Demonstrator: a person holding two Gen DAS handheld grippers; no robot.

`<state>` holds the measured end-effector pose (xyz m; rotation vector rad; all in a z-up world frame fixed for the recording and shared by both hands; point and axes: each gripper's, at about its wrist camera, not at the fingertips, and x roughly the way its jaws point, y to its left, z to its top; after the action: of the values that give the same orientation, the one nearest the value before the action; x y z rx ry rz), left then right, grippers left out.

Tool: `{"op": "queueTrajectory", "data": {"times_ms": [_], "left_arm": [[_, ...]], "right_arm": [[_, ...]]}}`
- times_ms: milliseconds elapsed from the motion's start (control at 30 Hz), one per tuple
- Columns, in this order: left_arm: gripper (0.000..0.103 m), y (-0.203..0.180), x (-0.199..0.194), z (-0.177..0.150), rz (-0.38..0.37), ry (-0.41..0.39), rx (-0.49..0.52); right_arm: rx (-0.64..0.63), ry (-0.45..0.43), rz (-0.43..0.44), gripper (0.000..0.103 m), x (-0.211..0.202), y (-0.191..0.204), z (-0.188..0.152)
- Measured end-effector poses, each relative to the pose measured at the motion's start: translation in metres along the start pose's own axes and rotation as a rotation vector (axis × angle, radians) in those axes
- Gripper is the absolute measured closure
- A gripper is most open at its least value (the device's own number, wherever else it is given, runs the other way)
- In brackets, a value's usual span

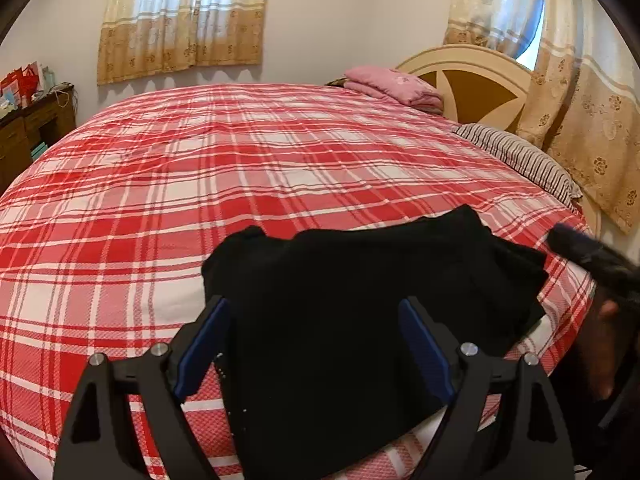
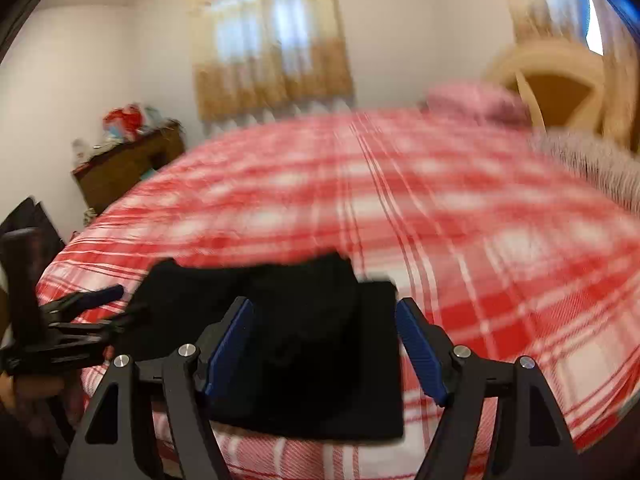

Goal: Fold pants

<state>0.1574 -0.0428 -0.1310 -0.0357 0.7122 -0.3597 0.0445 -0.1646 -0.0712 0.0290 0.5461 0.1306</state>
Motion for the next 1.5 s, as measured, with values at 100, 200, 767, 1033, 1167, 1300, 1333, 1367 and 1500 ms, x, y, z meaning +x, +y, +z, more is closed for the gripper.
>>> {"op": "queueTrajectory", "data": {"times_ms": [100,200,767,1033,1167,1300,1333,1367,1500], "left_arm": [[0.015,0.0,0.002,-0.002,-0.014,0.011,-0.018],[0.015,-0.001,0.001,-0.003,-0.017,0.013,-0.008],[0.015,0.017,-0.005,-0.005,-0.002,-0.005,-0.072],[0.015,0.032,-0.006,-0.007,0.006,-0.005,-0.113],[0.015,0.035,0.001,-0.01,-0.006,0.016,-0.143],[0.015,0.029,-0.003,-0.01,-0.008,0.005,-0.117],[0.015,0.028,-0.005,-0.009,-0.006,-0.002,-0.111],[0.015,0.028,-0.006,-0.008,-0.003,-0.006,-0.113],[0.015,0.031,-0.001,-0.01,-0.006,0.01,-0.127]], "right_arm": [[-0.141,0.02,0.1,0.031,0.002,0.025,0.0],[-0.139,0.139,0.096,0.035,0.026,0.022,-0.007],[0.055,0.157,0.073,0.035,0.024,-0.022,0.002],[0.117,0.268,0.005,0.082,0.044,-0.049,-0.013],[0.087,0.306,0.004,0.091,0.041,-0.048,-0.032],[0.08,0.3,0.03,0.093,0.028,-0.049,-0.032],[0.081,0.297,0.03,0.093,0.023,-0.049,-0.033],[0.083,0.296,0.03,0.093,0.022,-0.049,-0.034],[0.06,0.325,0.0,0.093,0.033,-0.049,-0.047]]}}
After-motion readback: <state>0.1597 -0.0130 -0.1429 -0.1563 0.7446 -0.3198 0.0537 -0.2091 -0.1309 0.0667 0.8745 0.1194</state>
